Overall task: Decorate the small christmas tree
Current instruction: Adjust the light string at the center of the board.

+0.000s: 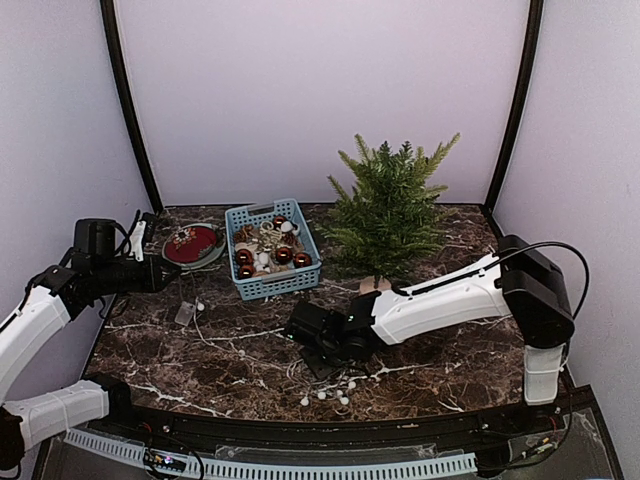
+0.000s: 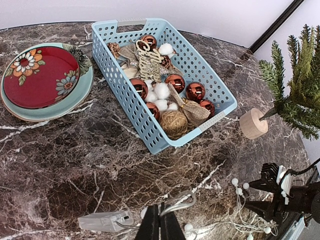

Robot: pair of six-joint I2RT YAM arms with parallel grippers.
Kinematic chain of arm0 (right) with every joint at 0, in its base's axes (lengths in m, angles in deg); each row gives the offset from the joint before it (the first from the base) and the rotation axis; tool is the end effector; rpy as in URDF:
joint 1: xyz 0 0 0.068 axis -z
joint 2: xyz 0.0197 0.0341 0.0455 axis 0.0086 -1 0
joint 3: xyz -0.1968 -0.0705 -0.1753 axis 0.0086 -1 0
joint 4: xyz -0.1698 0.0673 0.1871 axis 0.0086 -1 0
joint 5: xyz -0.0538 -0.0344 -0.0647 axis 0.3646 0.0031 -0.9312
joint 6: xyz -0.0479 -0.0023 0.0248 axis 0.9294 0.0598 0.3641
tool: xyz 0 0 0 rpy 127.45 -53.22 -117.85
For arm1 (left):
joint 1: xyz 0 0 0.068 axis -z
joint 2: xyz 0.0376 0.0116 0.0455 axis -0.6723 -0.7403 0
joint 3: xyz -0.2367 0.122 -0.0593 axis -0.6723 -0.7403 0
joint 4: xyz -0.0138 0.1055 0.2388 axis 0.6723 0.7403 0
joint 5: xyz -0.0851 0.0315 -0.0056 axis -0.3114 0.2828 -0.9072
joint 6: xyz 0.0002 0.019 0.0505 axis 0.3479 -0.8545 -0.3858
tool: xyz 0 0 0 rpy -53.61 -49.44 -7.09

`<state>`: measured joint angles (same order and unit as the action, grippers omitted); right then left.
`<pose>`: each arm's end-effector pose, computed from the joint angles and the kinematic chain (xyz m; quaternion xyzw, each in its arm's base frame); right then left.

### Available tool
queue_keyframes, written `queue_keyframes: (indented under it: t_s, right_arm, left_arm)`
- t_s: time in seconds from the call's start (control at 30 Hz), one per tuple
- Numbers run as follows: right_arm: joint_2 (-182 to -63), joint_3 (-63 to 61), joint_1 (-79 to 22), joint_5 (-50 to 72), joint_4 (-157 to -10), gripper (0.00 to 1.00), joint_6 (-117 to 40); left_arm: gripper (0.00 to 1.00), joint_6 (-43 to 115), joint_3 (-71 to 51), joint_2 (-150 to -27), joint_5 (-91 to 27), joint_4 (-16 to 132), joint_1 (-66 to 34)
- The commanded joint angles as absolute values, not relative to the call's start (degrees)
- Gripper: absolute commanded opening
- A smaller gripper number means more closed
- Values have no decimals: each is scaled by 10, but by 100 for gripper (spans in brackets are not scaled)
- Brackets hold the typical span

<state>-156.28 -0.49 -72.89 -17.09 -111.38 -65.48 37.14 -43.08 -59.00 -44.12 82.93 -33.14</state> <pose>0.1267 0.3815 0.1495 -0.2950 0.9190 0.0580 0.2551 0.1760 -0.0410 0.2793 0.0603 0.8541 -0.2467 0.4538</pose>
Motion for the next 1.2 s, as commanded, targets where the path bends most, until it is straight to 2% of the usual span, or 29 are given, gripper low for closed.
queue_keyframes:
  t_s: [0.0, 0.07, 0.17, 0.3, 0.67, 0.97, 1.17]
  right_arm:
    - [-1581, 16, -729, -148, -1120, 49, -612]
    - [-1585, 17, -729, -163, -1127, 39, -615]
    - [-1578, 18, -729, -185, -1135, 16, -626]
    - [-1537, 23, -729, -218, -1172, 0, -655]
    - [-1321, 11, -742, -256, -1363, 0, -728]
    - [-1114, 18, -744, -263, -1435, 0, -763]
    - [-1056, 14, -715, -298, -1474, 0, -767]
  left_arm:
    - [0, 368, -437, -582, -446, 825, -336]
    - [0, 369, -438, -581, -444, 825, -336]
    - [0, 370, -438, -580, -439, 826, -336]
    - [0, 374, -436, -574, -416, 831, -336]
    - [0, 366, -392, -597, -224, 872, -337]
    - [0, 341, -321, -702, -44, 890, -345]
    - [0, 350, -318, -720, -31, 892, -406]
